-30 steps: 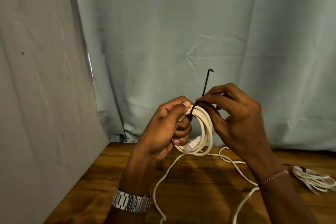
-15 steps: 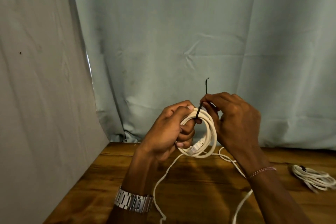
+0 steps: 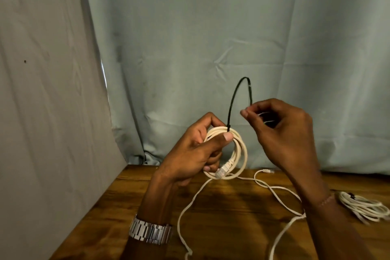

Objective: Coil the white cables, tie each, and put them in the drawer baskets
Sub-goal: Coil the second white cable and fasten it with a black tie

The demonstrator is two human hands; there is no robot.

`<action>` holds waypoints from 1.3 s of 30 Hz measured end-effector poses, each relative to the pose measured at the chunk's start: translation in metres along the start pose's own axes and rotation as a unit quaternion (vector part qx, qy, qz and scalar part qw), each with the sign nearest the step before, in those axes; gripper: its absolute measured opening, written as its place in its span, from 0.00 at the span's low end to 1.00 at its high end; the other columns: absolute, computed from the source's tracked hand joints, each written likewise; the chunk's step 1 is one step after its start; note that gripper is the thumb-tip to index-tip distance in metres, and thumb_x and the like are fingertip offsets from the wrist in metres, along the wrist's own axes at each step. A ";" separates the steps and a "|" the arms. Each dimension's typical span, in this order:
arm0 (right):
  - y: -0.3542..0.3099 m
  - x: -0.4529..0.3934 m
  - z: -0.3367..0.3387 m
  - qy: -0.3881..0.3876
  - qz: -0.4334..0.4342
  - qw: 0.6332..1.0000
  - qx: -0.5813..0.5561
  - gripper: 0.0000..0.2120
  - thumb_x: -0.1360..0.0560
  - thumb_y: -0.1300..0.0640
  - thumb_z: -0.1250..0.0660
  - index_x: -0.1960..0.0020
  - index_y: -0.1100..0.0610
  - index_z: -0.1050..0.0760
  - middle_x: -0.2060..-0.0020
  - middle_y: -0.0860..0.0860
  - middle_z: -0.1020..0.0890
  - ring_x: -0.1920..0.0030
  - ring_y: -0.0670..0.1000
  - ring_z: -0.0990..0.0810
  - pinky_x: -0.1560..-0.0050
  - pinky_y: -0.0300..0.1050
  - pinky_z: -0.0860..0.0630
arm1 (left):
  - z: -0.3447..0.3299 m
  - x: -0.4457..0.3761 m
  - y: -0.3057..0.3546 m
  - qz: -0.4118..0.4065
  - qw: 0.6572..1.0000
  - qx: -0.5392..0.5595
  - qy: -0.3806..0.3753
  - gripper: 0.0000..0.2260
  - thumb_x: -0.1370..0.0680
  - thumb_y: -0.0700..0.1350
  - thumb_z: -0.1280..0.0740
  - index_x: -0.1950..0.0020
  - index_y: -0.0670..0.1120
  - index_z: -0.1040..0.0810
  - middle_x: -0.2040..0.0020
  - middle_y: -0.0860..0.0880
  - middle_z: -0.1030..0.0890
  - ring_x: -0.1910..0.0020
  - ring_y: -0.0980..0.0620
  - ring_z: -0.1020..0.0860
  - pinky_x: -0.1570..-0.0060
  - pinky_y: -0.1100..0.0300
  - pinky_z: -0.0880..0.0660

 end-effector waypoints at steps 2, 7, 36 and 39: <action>0.011 0.004 -0.014 -0.097 -0.113 0.986 -0.076 0.14 0.27 0.38 0.32 0.55 0.47 0.16 0.61 0.43 0.14 0.59 0.40 0.17 0.58 0.35 0.20 | 0.001 0.000 0.000 -0.008 1.000 -0.007 0.001 0.08 0.19 0.41 0.34 0.48 0.38 0.32 0.71 0.45 0.37 0.76 0.52 0.41 0.74 0.58 0.41; 0.009 0.015 -0.037 -0.187 -0.168 0.953 -0.167 0.09 0.26 0.47 0.28 0.49 0.49 0.15 0.58 0.45 0.12 0.57 0.44 0.14 0.53 0.42 0.18 | -0.004 0.000 -0.001 -0.015 0.999 -0.040 -0.013 0.05 0.18 0.40 0.35 0.49 0.42 0.31 0.70 0.45 0.34 0.76 0.51 0.40 0.74 0.59 0.39; -0.002 0.018 -0.028 -0.064 -0.068 0.994 -0.053 0.07 0.20 0.58 0.32 0.56 0.51 0.26 0.59 0.45 0.17 0.65 0.39 0.20 0.67 0.32 0.27 | 0.004 -0.011 -0.019 0.006 0.987 -0.146 0.070 0.17 0.15 0.54 0.44 0.47 0.43 0.23 0.69 0.53 0.35 0.71 0.55 0.36 0.72 0.59 0.34; -0.001 0.018 -0.028 -0.059 -0.081 0.992 -0.073 0.09 0.20 0.59 0.32 0.57 0.51 0.26 0.60 0.46 0.16 0.66 0.37 0.20 0.68 0.31 0.28 | 0.005 -0.014 -0.021 0.000 0.983 -0.163 0.082 0.14 0.15 0.52 0.43 0.45 0.44 0.23 0.70 0.53 0.36 0.71 0.55 0.35 0.70 0.57 0.33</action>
Point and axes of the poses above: each hand's wrist, its own x-axis away from the middle knuckle, its own z-axis out of the back of the hand, y = z × x, the point moved 10 cm from there along -x, towards the middle knuckle
